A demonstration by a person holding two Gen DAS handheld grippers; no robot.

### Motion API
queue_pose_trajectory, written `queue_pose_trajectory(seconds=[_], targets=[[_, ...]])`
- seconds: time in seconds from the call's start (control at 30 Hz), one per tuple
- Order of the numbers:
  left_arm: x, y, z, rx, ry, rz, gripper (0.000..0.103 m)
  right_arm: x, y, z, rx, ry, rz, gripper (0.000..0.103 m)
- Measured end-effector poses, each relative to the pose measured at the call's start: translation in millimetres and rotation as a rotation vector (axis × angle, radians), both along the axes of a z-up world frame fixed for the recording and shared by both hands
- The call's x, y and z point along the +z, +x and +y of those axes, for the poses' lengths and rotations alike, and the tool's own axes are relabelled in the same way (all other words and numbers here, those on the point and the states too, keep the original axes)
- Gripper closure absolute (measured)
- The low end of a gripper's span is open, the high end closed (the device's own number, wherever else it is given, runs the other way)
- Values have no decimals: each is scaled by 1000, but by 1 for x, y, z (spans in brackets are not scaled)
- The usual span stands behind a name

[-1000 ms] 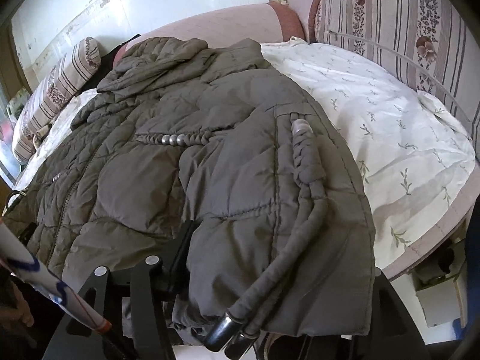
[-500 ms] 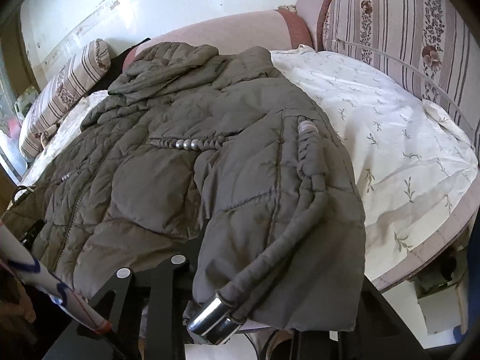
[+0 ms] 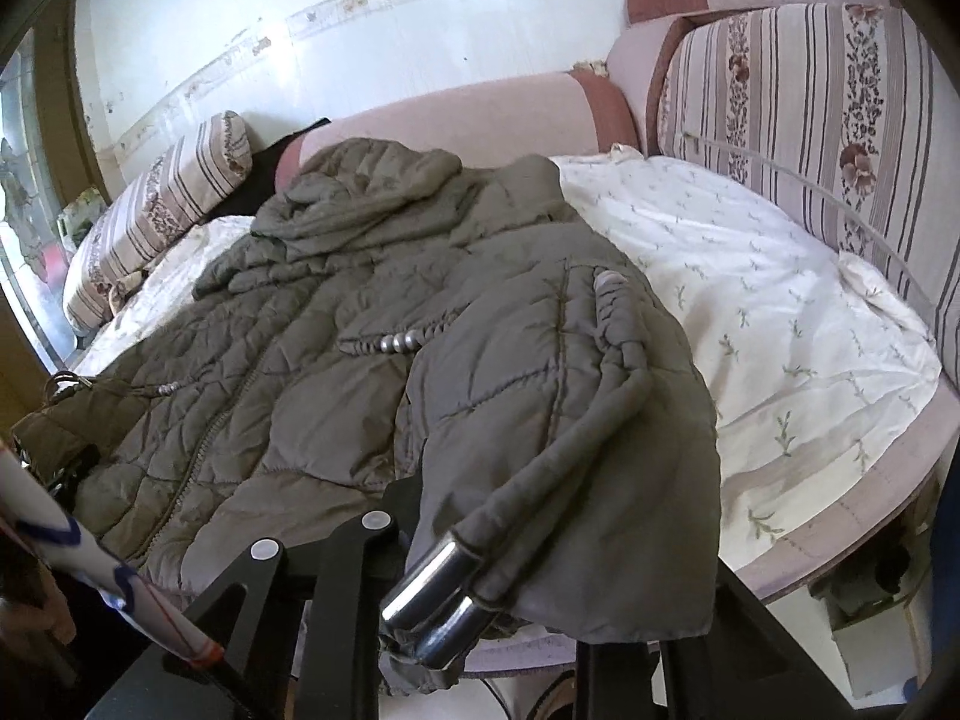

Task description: Fold large clothes

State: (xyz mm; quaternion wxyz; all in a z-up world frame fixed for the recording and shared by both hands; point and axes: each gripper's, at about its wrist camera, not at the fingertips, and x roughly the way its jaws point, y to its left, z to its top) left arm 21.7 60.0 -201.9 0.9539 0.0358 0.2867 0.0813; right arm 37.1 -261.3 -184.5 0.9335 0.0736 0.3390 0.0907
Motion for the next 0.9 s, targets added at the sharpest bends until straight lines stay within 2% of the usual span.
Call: queue_pose_trajectory(seconds=[0.33, 0.67, 0.9], targets=[[27, -17, 2, -20, -23, -24, 74, 36, -15, -17, 60, 37, -51, 79], [46, -14, 9, -29, -48, -28, 74, 57, -15, -28, 73, 72, -71, 79], [88, 7, 15, -39, -100, -77, 74, 83, -5, -34, 87, 128, -108, 81]])
